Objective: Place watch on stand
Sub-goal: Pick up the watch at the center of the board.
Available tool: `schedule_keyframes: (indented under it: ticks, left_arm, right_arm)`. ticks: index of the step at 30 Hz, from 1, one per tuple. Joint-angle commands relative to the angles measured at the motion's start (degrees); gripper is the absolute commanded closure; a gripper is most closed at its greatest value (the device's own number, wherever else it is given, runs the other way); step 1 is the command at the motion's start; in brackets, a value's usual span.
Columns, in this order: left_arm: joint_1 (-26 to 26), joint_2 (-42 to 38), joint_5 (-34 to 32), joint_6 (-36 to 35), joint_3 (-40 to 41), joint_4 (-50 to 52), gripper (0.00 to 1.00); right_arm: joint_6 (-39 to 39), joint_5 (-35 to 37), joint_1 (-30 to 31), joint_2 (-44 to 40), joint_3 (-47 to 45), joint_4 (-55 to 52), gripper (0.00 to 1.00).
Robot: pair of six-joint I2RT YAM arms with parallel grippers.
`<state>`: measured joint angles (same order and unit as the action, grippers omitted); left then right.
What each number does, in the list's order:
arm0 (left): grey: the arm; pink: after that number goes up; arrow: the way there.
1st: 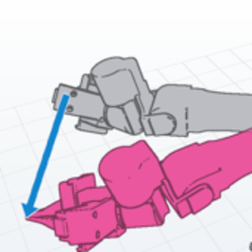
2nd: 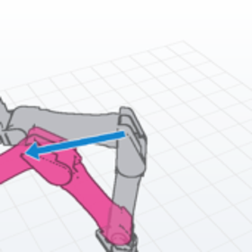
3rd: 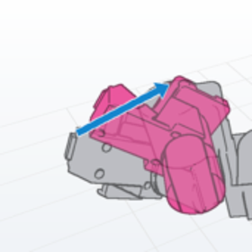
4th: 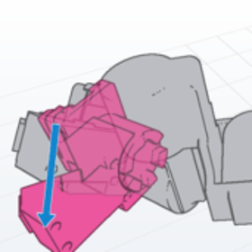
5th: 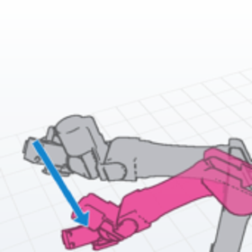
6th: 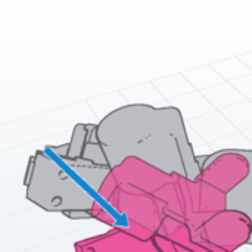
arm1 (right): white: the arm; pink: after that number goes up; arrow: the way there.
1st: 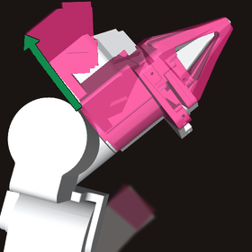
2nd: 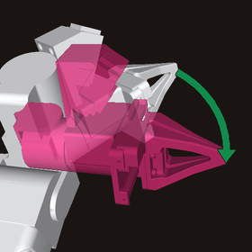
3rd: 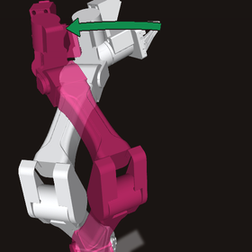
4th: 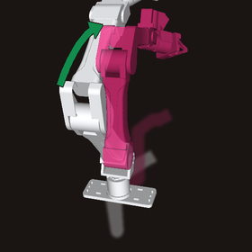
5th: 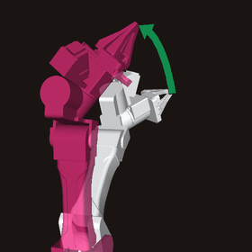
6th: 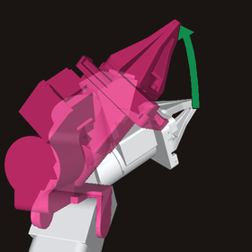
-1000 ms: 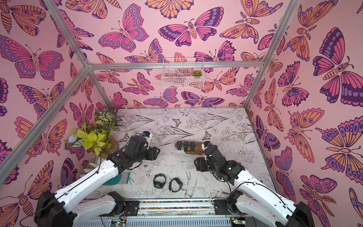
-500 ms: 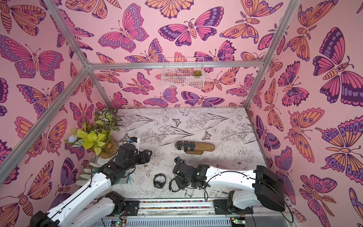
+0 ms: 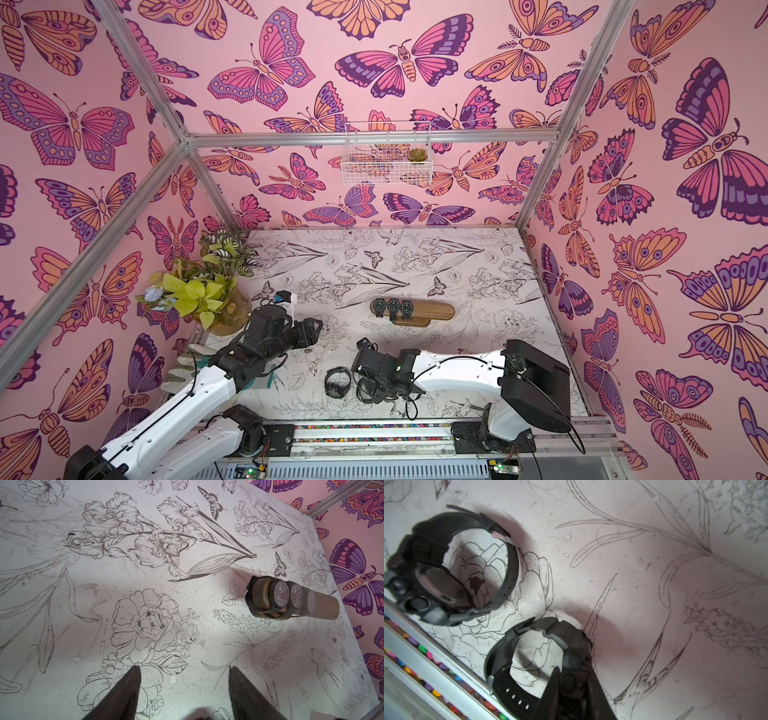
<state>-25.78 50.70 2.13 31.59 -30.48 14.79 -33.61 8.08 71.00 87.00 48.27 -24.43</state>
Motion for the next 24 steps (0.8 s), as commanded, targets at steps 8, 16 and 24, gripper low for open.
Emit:
schedule_keyframes:
  ticks: [8, 16, 24]
  left_arm:
    - [-2.97, 3.78, 6.23, -1.27, -3.48, 0.18, 0.33]
    - [-15.16, 8.54, 1.58, -0.74, -8.16, -0.56, 0.34]
    - [-24.97, 13.31, 3.82, -3.42, -13.09, -5.44, 0.36]
  right_arm:
    - [0.13, 19.44, 0.37, -8.74, 1.71, -6.95, 0.89]
    - [2.37, 27.47, -3.06, -14.73, 2.93, -8.27, 0.89]
    - [3.83, 29.13, -3.63, -16.01, 2.68, -4.19, 0.89]
